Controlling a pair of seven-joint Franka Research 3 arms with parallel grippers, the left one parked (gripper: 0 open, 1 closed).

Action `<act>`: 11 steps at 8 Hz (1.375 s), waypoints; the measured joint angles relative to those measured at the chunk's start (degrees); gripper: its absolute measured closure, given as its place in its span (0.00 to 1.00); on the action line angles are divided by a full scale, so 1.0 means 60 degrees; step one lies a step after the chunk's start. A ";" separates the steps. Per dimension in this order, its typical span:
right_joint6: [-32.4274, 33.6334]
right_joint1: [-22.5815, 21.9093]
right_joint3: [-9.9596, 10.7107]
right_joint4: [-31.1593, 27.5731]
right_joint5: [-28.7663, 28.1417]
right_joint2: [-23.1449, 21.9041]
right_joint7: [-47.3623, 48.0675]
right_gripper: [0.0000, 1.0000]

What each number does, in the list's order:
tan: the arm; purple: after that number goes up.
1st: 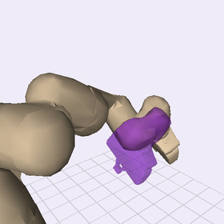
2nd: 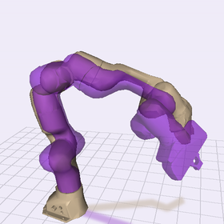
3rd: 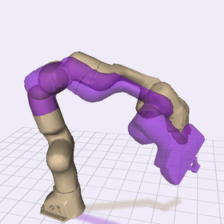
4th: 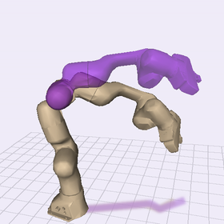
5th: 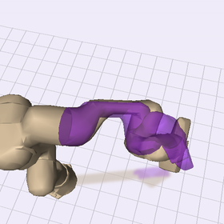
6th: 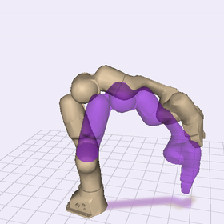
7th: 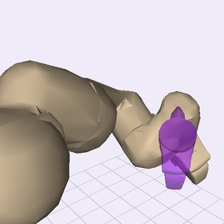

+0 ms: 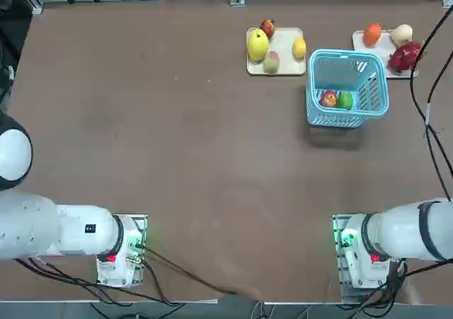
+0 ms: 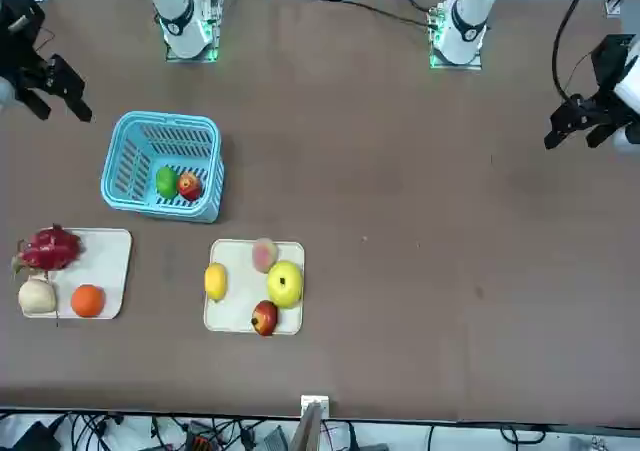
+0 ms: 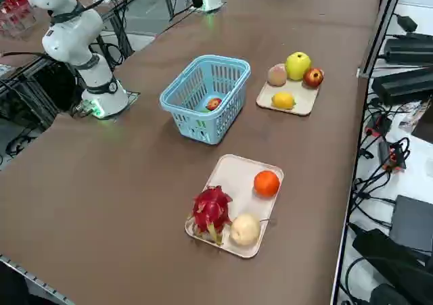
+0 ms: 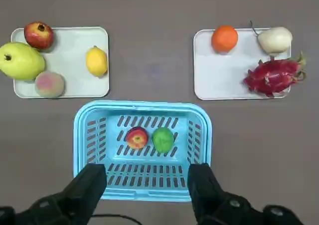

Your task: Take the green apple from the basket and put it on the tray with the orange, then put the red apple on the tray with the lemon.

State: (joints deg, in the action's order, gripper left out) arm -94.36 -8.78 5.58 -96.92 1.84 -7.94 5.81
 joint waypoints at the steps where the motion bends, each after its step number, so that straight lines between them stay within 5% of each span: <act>1: 0.0057 -0.0001 0.0000 0.0003 0.0000 0.0006 0.0000 0.00; 7: -0.0264 -0.0227 -0.0006 -0.0913 -0.0006 0.0489 -0.0016 0.00; 11: -0.2903 -0.0101 0.0136 -0.3494 -0.0008 0.0560 0.0004 0.00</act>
State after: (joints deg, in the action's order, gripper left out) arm -111.78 -9.39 6.39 -117.88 1.79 -4.58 5.84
